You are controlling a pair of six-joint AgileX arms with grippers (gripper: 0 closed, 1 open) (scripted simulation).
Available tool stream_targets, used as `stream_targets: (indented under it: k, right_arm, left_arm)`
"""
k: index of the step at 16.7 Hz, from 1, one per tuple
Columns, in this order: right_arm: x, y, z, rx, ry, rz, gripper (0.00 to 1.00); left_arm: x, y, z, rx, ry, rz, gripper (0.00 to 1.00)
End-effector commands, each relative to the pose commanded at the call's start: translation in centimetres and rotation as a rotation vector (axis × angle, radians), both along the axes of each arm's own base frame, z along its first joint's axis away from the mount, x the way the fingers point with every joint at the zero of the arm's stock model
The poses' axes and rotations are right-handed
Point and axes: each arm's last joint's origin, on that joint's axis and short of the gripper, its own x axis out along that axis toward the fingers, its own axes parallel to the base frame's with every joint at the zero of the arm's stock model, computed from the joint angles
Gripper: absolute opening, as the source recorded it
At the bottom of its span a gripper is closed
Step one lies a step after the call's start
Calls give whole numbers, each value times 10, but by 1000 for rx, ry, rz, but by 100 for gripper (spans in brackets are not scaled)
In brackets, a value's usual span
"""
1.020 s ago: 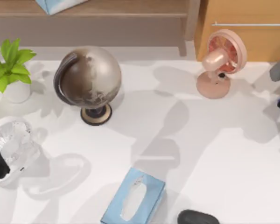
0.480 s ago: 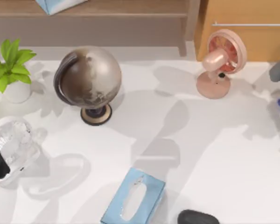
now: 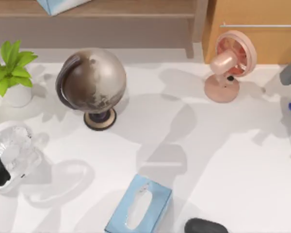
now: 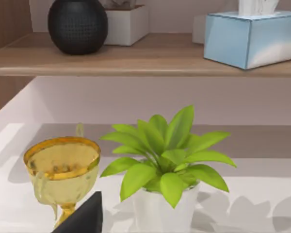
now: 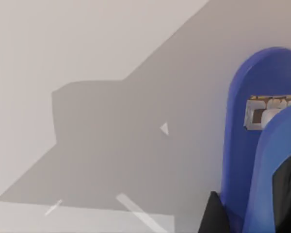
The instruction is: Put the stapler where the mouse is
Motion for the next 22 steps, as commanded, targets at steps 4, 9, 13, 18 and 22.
stream_targets:
  k: [4,9,13,18,22]
  right_arm:
    - [0,0,0,0,0,0,0]
    - [1,-1,6,-2,-4,-1,0]
    - [0,-1,29,-1,1,-2,0]
    - [0,-1,29,-1,1,-3,0]
    - [1,20,63,-9,-92,-54,0]
  left_arm:
    - [0,0,0,0,0,0,100]
    - [0,0,0,0,0,0,100]
    - [0,0,0,0,0,0,100]
    - [0,0,0,0,0,0,100]
    - [0,0,0,0,0,0,100]
